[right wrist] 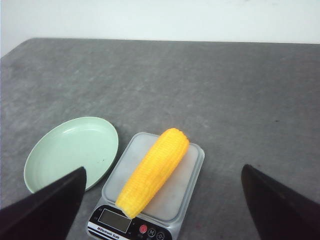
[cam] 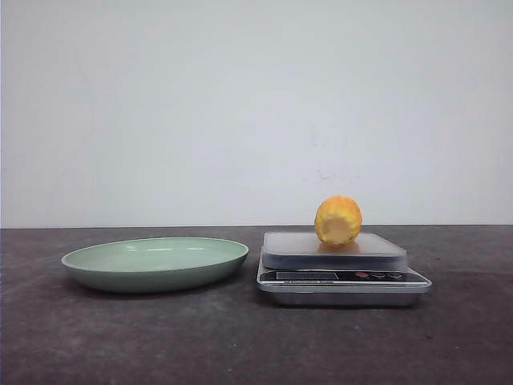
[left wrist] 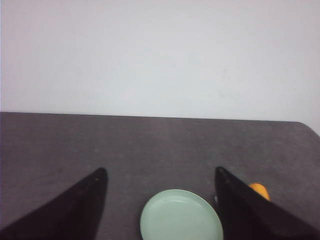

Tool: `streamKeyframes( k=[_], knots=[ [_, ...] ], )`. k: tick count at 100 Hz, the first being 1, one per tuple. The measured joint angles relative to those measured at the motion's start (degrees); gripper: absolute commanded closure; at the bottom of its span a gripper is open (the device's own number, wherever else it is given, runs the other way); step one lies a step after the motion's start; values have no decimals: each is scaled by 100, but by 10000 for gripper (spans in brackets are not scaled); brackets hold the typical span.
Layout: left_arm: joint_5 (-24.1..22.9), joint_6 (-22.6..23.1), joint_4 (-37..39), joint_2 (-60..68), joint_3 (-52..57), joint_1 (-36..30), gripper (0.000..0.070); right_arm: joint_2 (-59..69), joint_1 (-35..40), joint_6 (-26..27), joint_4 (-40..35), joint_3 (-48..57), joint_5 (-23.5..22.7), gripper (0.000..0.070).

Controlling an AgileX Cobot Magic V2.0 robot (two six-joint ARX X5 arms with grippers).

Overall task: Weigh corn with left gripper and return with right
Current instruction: 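Open the left gripper and withdraw it, leaving corn on the scale, then lower the right gripper onto the corn on the scale and grasp it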

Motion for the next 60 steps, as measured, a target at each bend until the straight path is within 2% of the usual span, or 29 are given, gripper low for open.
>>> streamKeyframes(
  k=[10, 34, 60],
  knots=[
    [155, -61, -50, 0, 0, -4, 353, 205, 164, -2, 133, 0, 4, 71],
    [160, -66, -103, 0, 0, -7, 352, 1167, 723, 52, 739, 0, 22, 71],
    [160, -63, -232, 0, 0, -7, 352, 2586, 1141, 317, 1403, 0, 367, 71]
  ],
)
